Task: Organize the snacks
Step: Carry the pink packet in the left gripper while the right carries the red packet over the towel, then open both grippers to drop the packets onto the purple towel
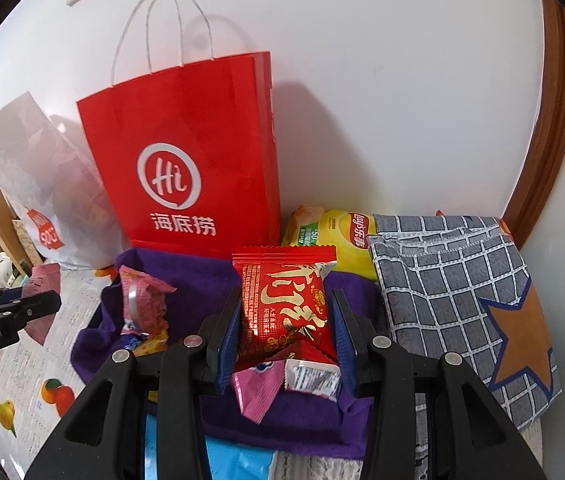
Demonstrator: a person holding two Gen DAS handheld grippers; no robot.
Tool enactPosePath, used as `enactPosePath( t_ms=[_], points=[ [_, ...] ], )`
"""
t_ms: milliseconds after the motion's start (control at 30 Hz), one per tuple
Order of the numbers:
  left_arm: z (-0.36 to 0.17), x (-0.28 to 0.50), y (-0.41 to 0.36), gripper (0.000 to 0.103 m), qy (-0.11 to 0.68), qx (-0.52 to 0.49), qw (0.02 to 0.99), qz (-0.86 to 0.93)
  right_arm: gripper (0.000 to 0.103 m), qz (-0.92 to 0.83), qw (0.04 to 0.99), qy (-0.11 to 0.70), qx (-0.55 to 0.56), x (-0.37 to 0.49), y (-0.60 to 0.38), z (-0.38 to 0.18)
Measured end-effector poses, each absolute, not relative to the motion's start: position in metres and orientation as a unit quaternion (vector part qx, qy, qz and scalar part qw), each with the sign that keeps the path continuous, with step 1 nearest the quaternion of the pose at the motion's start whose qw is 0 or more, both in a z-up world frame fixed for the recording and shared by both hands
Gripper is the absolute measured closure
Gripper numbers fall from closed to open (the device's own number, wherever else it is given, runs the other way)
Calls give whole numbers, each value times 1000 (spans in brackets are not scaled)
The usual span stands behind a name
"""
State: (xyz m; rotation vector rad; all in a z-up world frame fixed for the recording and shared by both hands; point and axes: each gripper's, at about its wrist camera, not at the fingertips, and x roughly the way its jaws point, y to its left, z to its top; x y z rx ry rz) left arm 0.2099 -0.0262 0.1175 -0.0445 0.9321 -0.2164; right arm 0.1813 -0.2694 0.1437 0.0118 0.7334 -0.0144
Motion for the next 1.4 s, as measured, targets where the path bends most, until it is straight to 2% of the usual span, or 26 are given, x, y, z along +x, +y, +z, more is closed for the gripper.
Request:
enactPosePath(
  t_ms=[833, 867, 933, 1100, 1133, 1167, 1233, 1400],
  points=[
    [55, 244, -52, 71, 506, -14, 853, -127, 59, 10, 904, 427, -4, 228, -273, 76],
    [54, 244, -52, 71, 507, -14, 852, -128, 57, 10, 905, 426, -5, 228, -273, 77],
    [53, 244, -53, 70, 508, -13, 851, -130, 45, 10, 905, 425, -4, 227, -273, 79],
    [55, 243, -58, 70, 510, -4, 850, -136, 40, 11, 912, 411, 0, 220, -271, 91],
    [56, 243, -59, 66, 510, -2, 850, -133, 40, 11, 913, 408, 0, 218, -270, 94],
    [57, 243, -59, 57, 511, 1, 850, -131, 40, 11, 915, 404, -1, 215, -269, 97],
    [60, 241, -59, 50, 509, 4, 852, -127, 40, 9, 916, 401, 0, 212, -267, 101],
    [75, 230, -51, 50, 497, 4, 859, -122, 40, 3, 920, 391, 9, 195, -264, 113]
  ],
)
